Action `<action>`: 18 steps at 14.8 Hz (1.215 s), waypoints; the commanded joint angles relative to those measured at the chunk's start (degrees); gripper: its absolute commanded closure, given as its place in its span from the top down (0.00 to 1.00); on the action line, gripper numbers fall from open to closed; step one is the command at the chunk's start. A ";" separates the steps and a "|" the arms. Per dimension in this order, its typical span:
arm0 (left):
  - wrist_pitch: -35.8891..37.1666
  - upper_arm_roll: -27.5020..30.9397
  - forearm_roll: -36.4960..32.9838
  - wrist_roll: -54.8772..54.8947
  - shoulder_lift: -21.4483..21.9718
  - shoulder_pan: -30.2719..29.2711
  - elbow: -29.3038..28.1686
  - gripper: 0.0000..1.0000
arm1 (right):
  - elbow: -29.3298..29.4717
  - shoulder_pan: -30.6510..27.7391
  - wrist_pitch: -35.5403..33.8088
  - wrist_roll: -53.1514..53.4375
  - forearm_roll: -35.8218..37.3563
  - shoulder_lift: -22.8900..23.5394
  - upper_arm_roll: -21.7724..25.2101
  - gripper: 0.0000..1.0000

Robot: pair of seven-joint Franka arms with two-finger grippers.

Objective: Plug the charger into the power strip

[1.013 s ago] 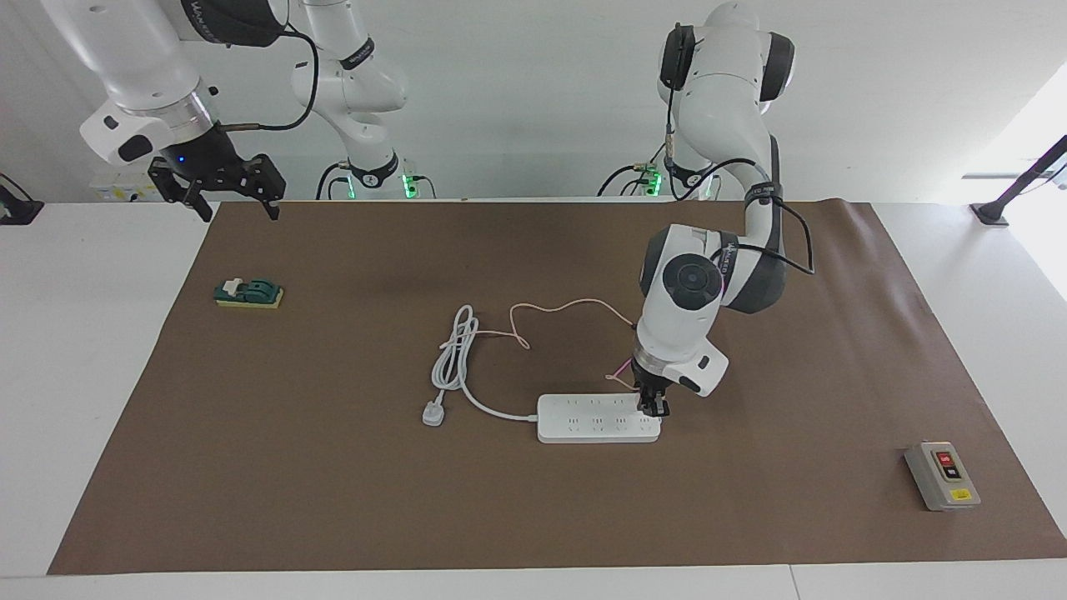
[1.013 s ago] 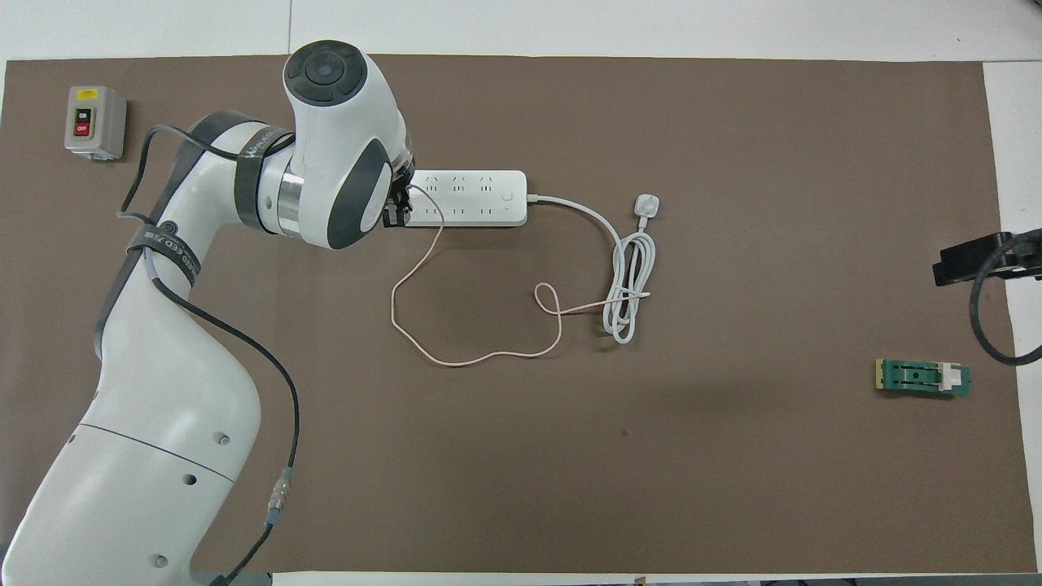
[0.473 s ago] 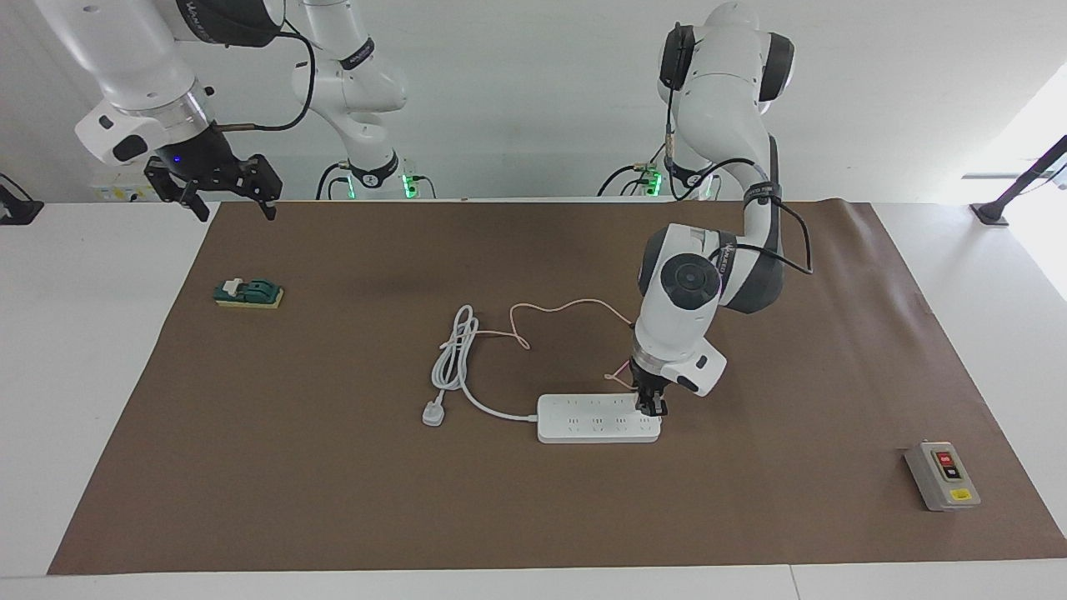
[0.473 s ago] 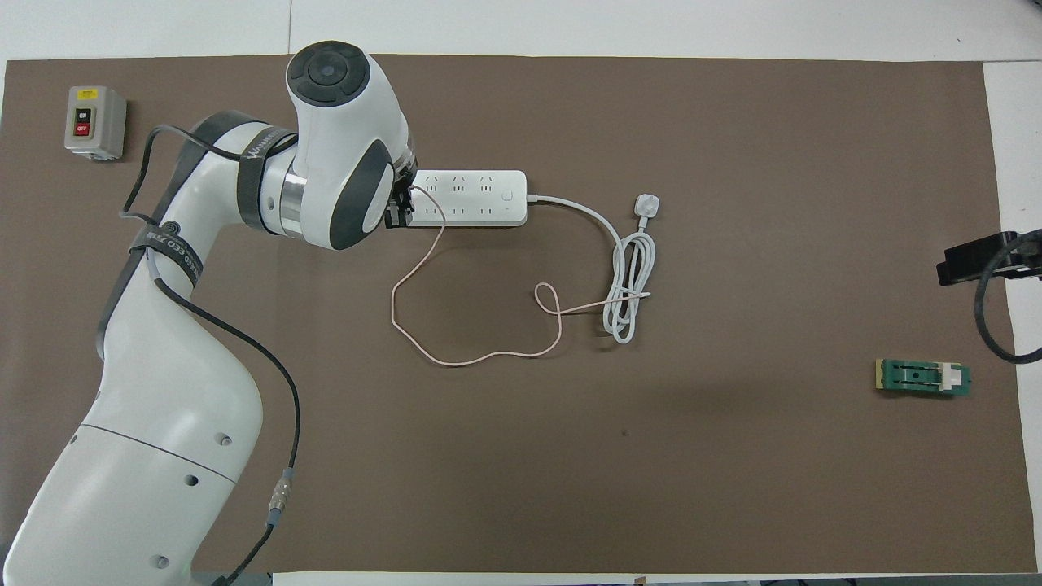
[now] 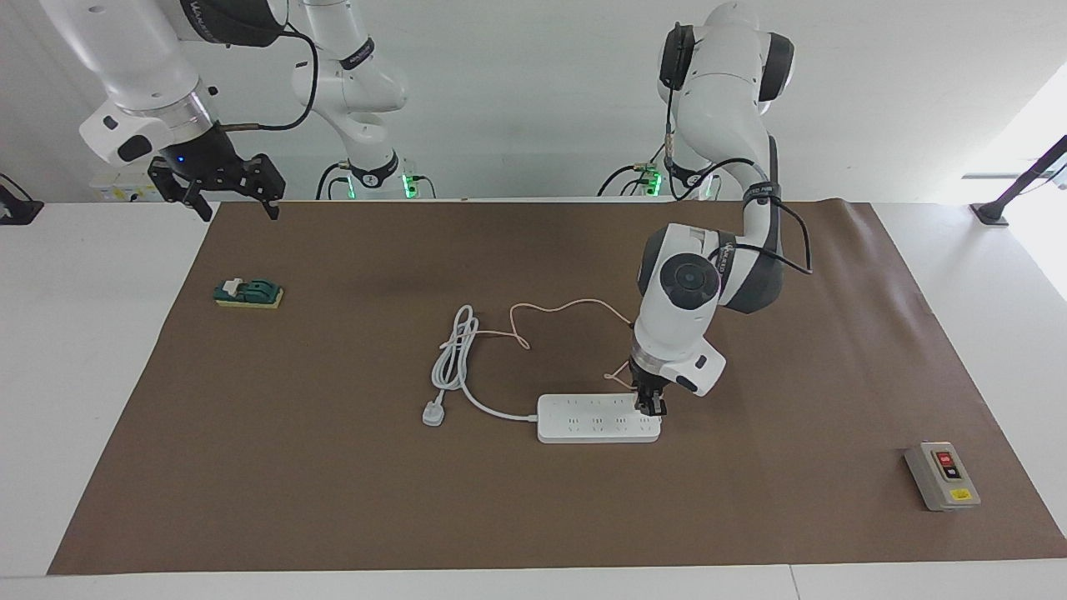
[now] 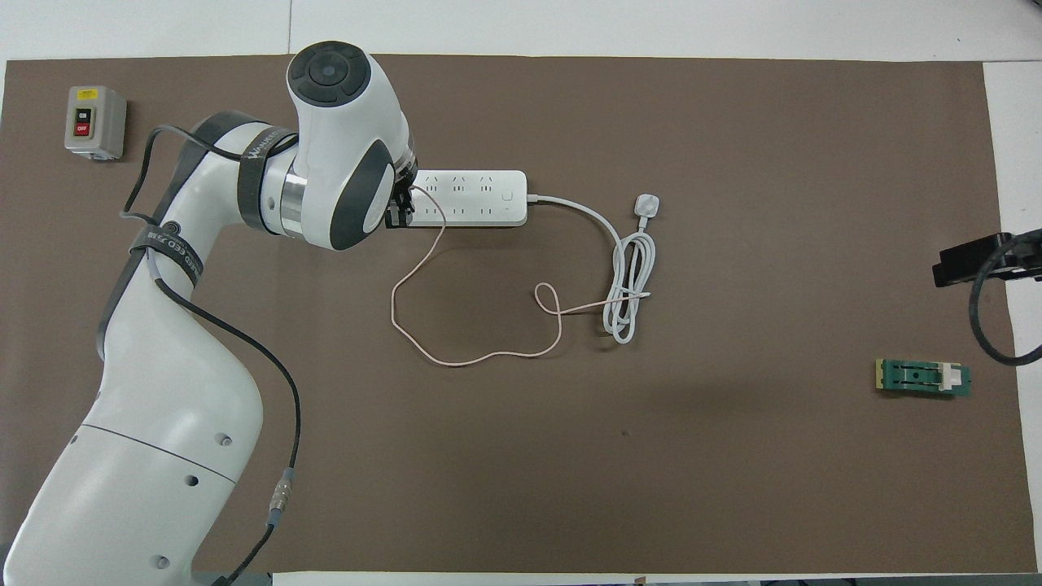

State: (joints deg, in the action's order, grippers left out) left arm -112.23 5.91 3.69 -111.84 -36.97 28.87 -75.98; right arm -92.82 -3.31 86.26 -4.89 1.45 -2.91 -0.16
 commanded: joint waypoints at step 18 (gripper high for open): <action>1.04 0.07 -0.87 1.45 -1.27 -0.31 0.66 0.00 | -1.04 -0.99 -0.47 -1.18 -0.48 -1.14 -0.46 1.00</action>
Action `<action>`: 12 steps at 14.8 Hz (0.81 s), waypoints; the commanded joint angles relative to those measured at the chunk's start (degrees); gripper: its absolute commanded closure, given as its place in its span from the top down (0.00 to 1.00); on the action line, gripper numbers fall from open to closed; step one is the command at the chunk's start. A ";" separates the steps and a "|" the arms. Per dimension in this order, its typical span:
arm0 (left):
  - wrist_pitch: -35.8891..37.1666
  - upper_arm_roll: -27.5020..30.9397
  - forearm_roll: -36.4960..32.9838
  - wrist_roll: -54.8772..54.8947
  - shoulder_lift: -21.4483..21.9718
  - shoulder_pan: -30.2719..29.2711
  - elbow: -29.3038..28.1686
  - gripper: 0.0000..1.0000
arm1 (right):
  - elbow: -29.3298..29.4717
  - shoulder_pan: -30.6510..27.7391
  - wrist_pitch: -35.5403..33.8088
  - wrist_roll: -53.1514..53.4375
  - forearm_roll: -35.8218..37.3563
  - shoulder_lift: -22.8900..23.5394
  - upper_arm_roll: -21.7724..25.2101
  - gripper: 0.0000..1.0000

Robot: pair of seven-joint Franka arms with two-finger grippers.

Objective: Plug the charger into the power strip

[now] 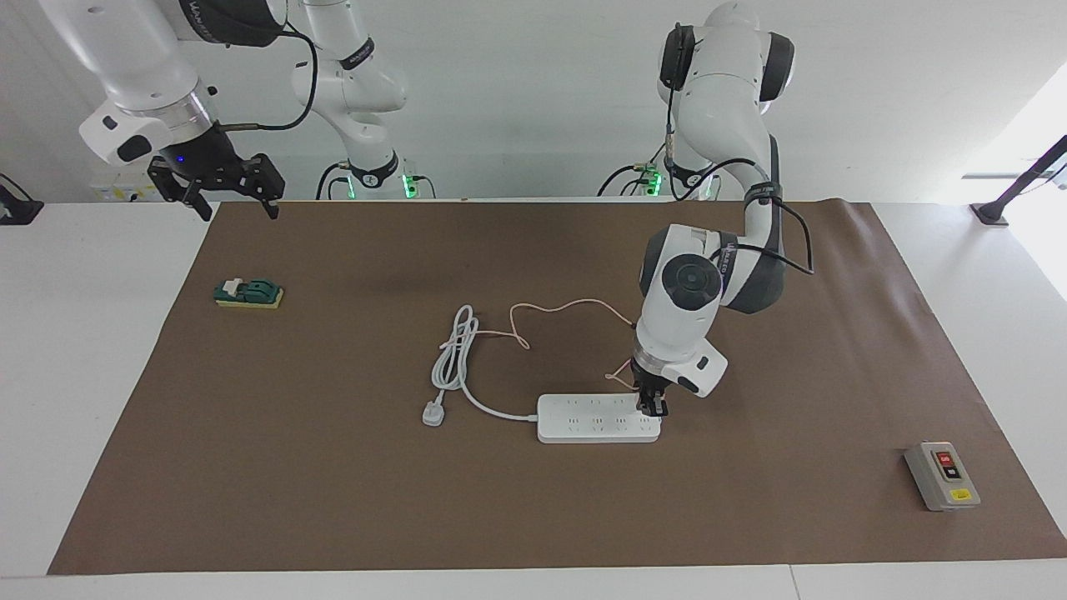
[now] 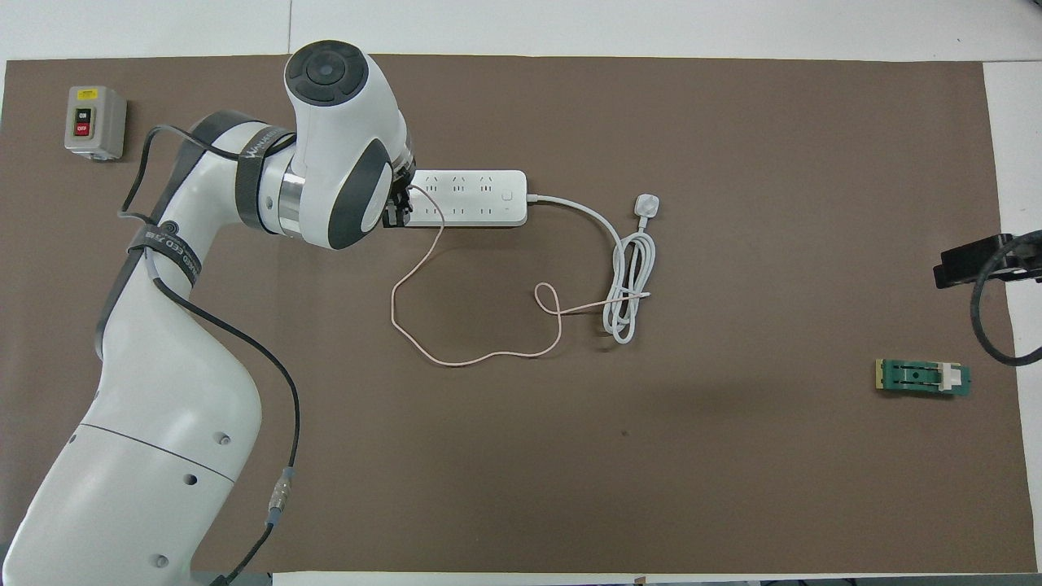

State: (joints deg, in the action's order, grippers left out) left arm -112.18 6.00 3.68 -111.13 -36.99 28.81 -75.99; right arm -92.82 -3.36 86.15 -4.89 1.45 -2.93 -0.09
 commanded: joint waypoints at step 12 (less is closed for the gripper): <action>0.65 -0.03 -0.78 0.92 -1.33 0.46 -0.91 0.00 | -1.04 -0.95 -0.37 -1.18 -0.39 -1.12 -0.52 1.00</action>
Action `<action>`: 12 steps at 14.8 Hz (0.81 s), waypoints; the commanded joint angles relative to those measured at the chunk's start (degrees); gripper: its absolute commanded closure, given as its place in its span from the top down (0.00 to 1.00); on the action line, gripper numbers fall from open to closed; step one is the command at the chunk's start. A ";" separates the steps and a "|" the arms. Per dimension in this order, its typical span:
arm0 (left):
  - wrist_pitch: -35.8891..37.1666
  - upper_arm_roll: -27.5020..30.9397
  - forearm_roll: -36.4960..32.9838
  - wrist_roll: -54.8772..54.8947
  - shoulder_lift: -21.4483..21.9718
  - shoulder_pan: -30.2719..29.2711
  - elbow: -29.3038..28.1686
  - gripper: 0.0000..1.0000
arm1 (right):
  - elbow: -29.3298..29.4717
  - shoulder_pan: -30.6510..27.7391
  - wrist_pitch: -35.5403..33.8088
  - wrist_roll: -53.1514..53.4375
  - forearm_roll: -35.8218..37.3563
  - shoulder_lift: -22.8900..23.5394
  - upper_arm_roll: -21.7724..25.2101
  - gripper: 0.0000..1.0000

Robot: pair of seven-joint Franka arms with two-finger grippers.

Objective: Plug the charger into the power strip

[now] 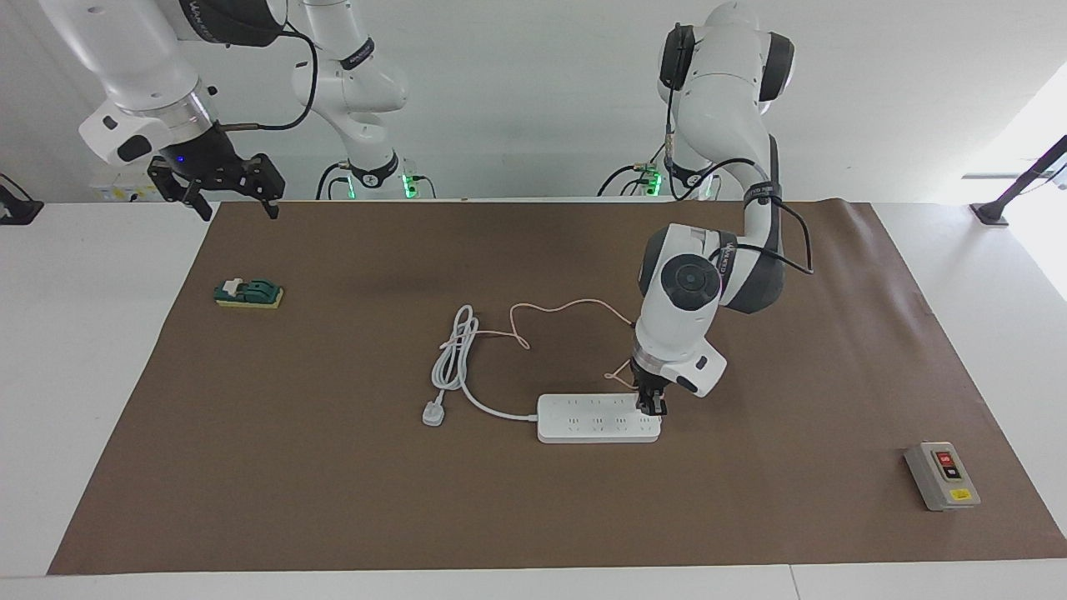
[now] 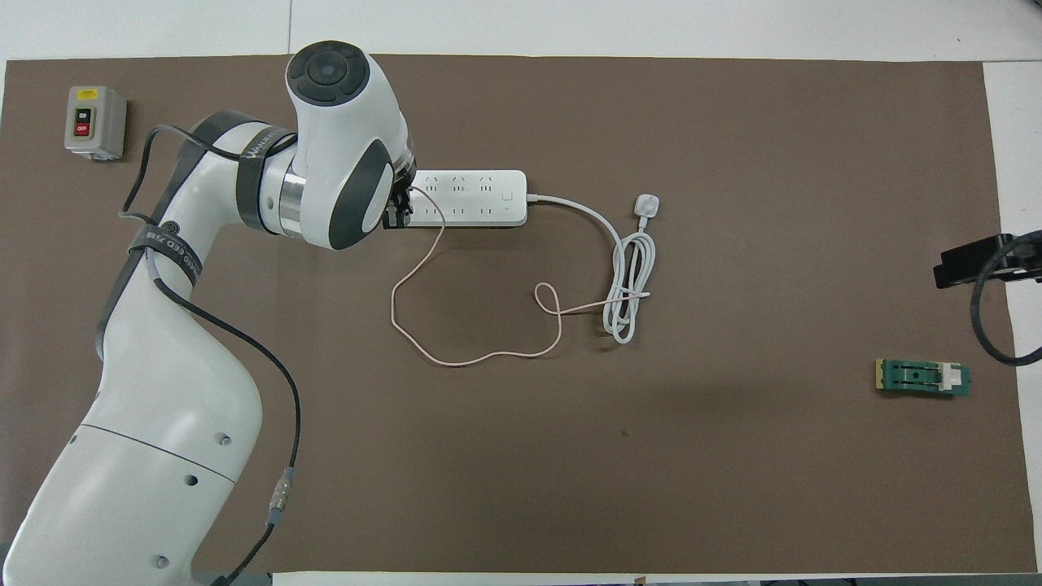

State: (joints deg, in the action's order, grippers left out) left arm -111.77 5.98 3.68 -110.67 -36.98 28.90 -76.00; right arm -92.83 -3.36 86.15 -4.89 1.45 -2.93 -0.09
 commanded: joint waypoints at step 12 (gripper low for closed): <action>-0.64 0.00 -0.86 0.80 -2.40 0.28 -1.26 0.00 | -1.04 -0.95 -0.37 -1.18 -0.48 -1.11 -0.52 1.00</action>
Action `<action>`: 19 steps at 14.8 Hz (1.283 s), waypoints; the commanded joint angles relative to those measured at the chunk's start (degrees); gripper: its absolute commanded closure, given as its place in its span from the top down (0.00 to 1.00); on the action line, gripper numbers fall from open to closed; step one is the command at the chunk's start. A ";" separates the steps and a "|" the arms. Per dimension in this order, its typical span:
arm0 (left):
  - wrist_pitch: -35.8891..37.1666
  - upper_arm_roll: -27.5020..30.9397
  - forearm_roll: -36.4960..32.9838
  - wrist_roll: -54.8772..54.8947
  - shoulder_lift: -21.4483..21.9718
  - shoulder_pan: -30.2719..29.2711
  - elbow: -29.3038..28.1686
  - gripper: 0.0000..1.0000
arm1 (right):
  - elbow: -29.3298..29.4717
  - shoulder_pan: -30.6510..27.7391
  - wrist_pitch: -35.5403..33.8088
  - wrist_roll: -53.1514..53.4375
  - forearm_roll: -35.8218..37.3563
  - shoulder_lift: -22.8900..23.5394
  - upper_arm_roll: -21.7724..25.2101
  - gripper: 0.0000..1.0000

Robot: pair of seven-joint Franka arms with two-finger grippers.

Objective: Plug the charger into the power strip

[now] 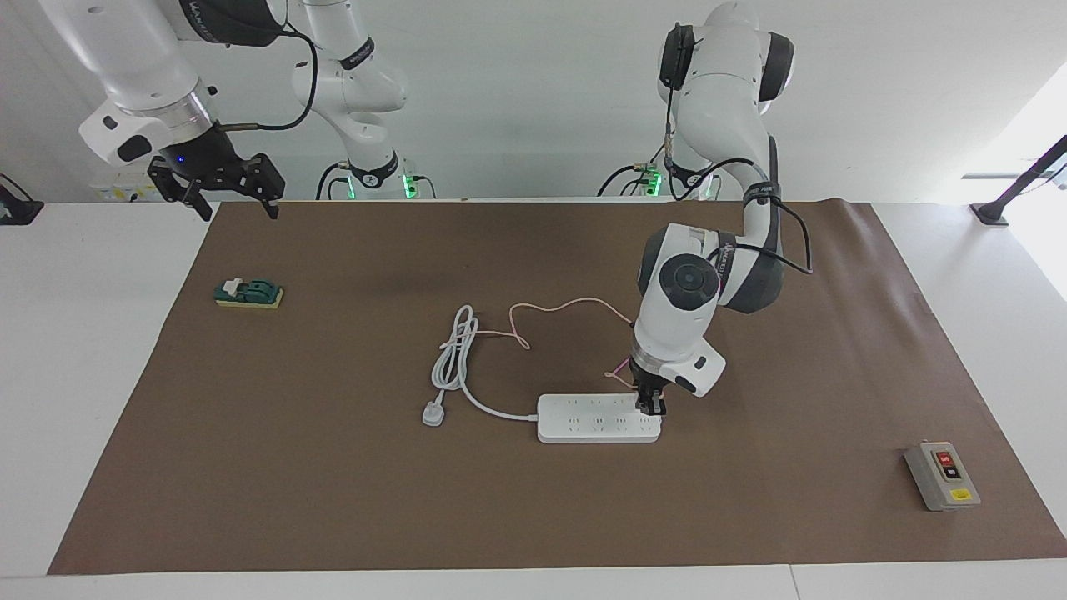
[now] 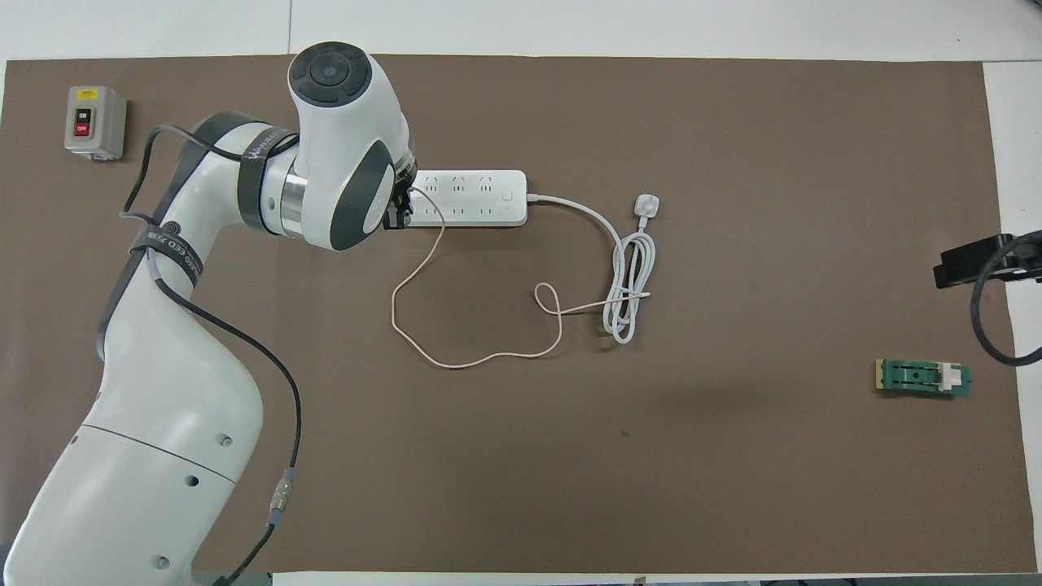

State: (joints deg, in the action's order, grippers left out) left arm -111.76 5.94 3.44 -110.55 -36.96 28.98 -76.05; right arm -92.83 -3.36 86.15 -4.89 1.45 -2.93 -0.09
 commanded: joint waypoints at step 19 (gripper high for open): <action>5.59 0.30 -0.63 5.78 4.44 -1.12 0.91 0.00 | -1.04 -0.95 -0.37 -1.18 -0.48 -1.11 -0.52 1.00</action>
State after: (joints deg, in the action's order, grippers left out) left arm -108.34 6.20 3.44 -105.61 -34.47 27.97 -74.98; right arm -92.83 -3.36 86.15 -4.89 1.45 -2.93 -0.09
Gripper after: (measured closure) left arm 0.692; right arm 0.000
